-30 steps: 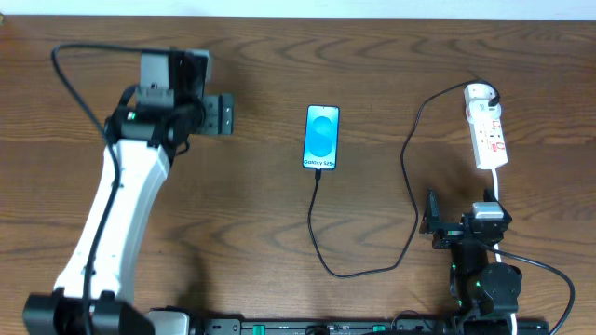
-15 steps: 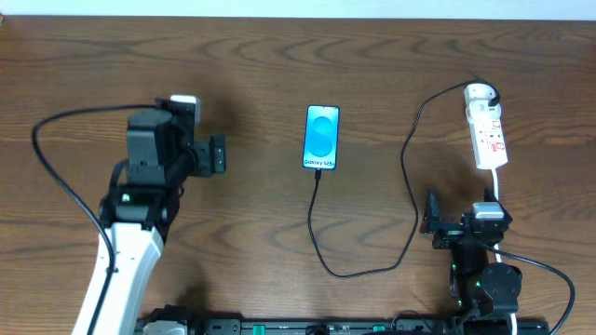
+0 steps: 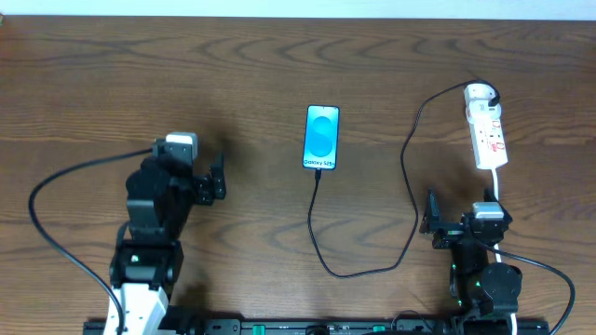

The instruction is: Plug charger to phone and switch on socket

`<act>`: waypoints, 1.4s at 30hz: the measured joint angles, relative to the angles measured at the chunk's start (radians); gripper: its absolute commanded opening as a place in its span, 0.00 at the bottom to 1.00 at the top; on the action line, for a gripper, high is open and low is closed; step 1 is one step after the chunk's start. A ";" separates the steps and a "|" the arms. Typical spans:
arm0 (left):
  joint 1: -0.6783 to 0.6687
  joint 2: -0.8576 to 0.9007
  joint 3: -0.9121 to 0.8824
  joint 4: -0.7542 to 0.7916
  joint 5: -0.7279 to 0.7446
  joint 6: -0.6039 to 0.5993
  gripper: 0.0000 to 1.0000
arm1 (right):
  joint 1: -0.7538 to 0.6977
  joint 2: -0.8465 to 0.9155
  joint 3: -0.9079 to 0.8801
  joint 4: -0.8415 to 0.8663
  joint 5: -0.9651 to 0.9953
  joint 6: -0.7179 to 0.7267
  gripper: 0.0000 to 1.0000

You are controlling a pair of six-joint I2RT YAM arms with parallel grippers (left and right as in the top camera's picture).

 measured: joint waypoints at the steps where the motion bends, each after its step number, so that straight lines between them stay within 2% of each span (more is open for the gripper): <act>1: 0.000 -0.019 -0.025 0.024 0.000 -0.001 0.92 | 0.000 0.000 0.000 0.000 0.000 0.000 0.99; 12: 0.000 -0.137 -0.165 0.116 0.000 -0.035 0.92 | 0.000 0.000 0.000 0.000 0.000 0.000 0.99; 24: 0.000 -0.228 -0.355 0.346 -0.017 -0.079 0.92 | 0.000 0.000 0.000 0.000 0.000 0.000 0.99; 34: 0.000 -0.385 -0.449 0.357 -0.048 -0.087 0.92 | 0.000 0.000 0.000 0.000 0.000 0.000 0.99; 42: 0.000 -0.476 -0.470 0.267 -0.076 -0.128 0.92 | 0.000 0.000 0.000 0.000 0.000 0.000 0.99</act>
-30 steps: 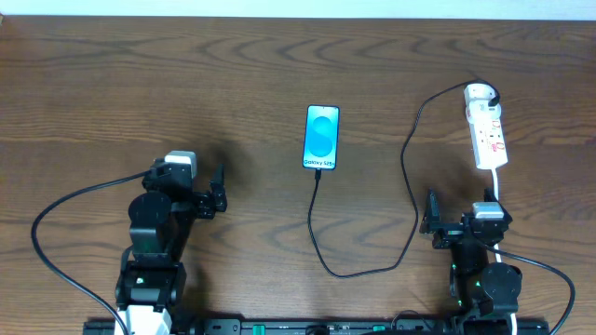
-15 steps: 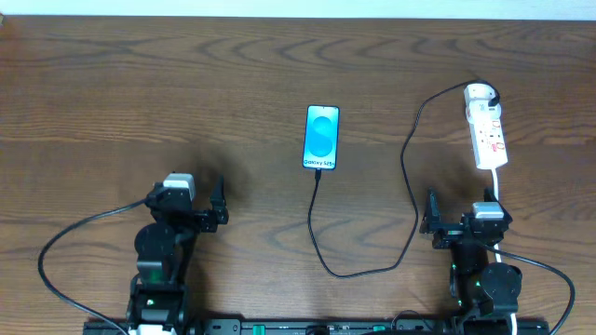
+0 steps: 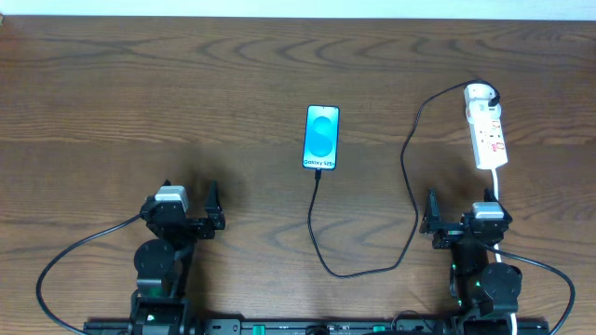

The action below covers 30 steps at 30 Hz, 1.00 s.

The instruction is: Plug charger to phone and switch on socket

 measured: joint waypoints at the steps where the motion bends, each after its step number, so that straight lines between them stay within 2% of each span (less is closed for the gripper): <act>1: 0.000 -0.013 0.000 -0.019 -0.001 0.000 0.92 | 0.000 0.000 0.000 0.000 0.000 0.000 0.99; 10: 0.000 -0.125 0.000 -0.211 -0.007 -0.008 0.92 | 0.000 0.000 0.000 0.000 0.000 0.000 0.99; 14: 0.000 -0.192 0.003 -0.293 -0.031 -0.070 0.92 | 0.000 0.000 0.000 0.001 0.000 0.000 0.99; 22: 0.000 -0.249 0.007 -0.300 -0.043 -0.124 0.92 | 0.000 0.000 0.000 0.000 0.000 0.000 0.99; 30: 0.000 -0.274 0.007 -0.300 -0.045 -0.120 0.92 | 0.000 0.000 0.000 0.000 0.000 0.000 0.99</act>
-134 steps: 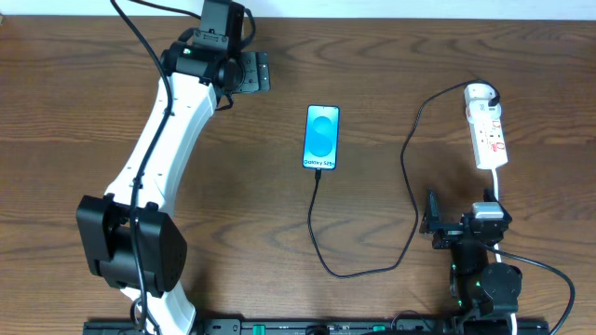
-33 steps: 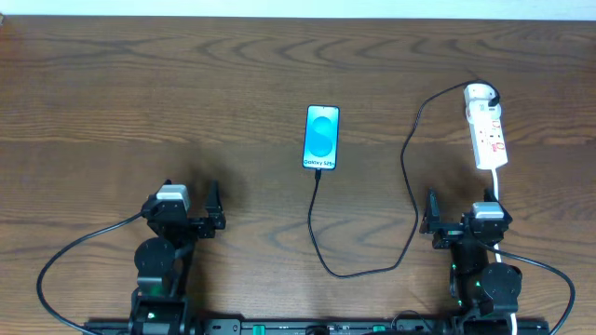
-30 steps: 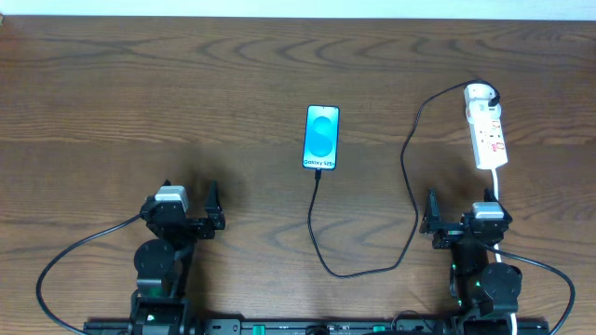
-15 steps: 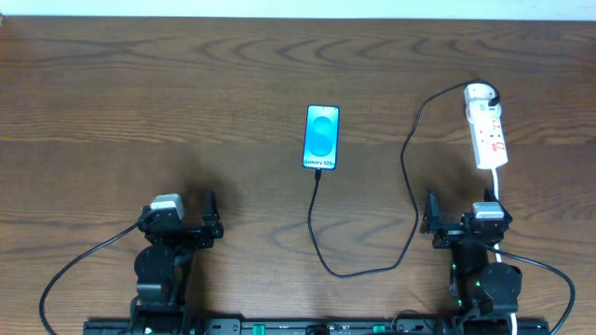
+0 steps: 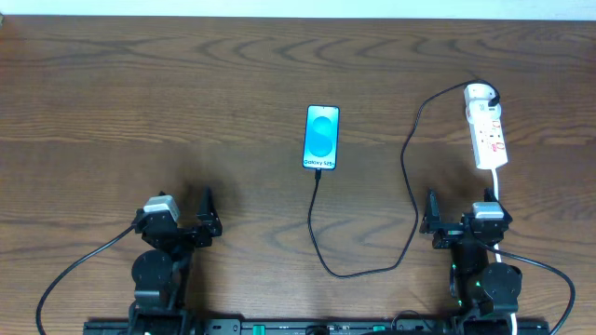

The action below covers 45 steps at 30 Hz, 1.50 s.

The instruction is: Plug charger to phone and switch on socket

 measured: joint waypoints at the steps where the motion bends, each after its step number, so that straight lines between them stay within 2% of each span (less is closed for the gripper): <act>1: 0.000 -0.013 0.000 0.000 0.000 0.014 0.92 | 0.000 0.000 0.000 0.000 0.000 0.000 0.99; 18: 0.000 -0.100 0.002 -0.003 0.000 0.172 0.92 | 0.000 0.000 0.000 0.000 0.000 0.000 0.99; 28: 0.000 -0.100 0.002 -0.003 0.000 0.222 0.92 | 0.000 0.000 0.000 0.000 0.000 0.000 0.99; 45: 0.000 -0.100 0.002 -0.003 0.000 0.237 0.92 | 0.000 0.000 0.000 0.000 0.000 0.000 0.99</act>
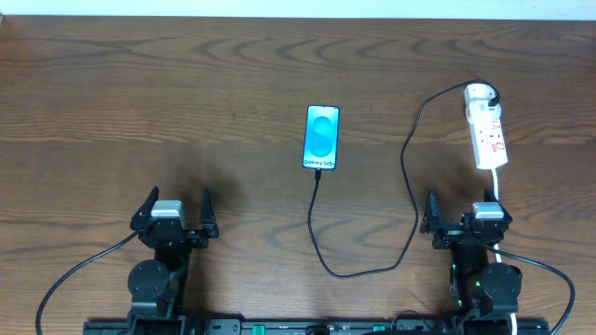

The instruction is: Plug charger to phone and switch on socket

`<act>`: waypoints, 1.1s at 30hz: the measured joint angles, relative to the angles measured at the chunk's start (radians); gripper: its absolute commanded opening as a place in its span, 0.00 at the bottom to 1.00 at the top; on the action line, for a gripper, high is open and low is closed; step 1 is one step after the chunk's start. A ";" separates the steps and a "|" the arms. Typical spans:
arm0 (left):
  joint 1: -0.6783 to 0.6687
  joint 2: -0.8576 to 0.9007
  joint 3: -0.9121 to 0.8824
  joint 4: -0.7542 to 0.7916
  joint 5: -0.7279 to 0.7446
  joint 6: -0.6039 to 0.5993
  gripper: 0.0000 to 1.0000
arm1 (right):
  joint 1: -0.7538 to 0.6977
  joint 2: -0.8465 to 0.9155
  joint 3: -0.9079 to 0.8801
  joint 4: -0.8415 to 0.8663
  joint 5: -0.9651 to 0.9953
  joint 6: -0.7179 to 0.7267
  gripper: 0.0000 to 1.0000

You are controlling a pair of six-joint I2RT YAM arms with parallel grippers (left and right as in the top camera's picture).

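Note:
The phone (321, 137) lies face up at the table's middle, its screen lit blue. A black charger cable (365, 271) runs from the phone's near end in a loop toward the front, then up to the white power strip (487, 130) at the far right, where the charger plug (479, 92) sits in the top socket. My left gripper (174, 207) rests open at the front left, far from the phone. At the front right my right gripper (463, 212) also stands open, just below the strip.
The dark wooden table (140, 93) fills the view. The strip's white lead (497, 191) runs down past the right arm. Each arm's black cable (74, 270) loops along the front edge.
My left arm has drawn back a little and straightened, so its open fingers now point squarely forward. The right arm, phone, cable and strip have not moved.
My left arm was stretched out toward the table's left middle, its gripper open. It then stood pulled back near the front edge, then lower and turned slightly, and now sits squared at rest. The phone stayed plugged and lit throughout; the right arm stayed still.

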 measured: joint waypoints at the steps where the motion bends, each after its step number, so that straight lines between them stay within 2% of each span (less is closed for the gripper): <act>1: 0.000 0.000 0.000 0.000 0.000 0.002 0.92 | 0.000 0.000 0.000 0.000 0.000 0.000 0.99; 33: 0.000 0.000 0.000 0.000 0.000 0.012 0.92 | 0.000 0.000 0.000 0.000 0.000 0.000 0.99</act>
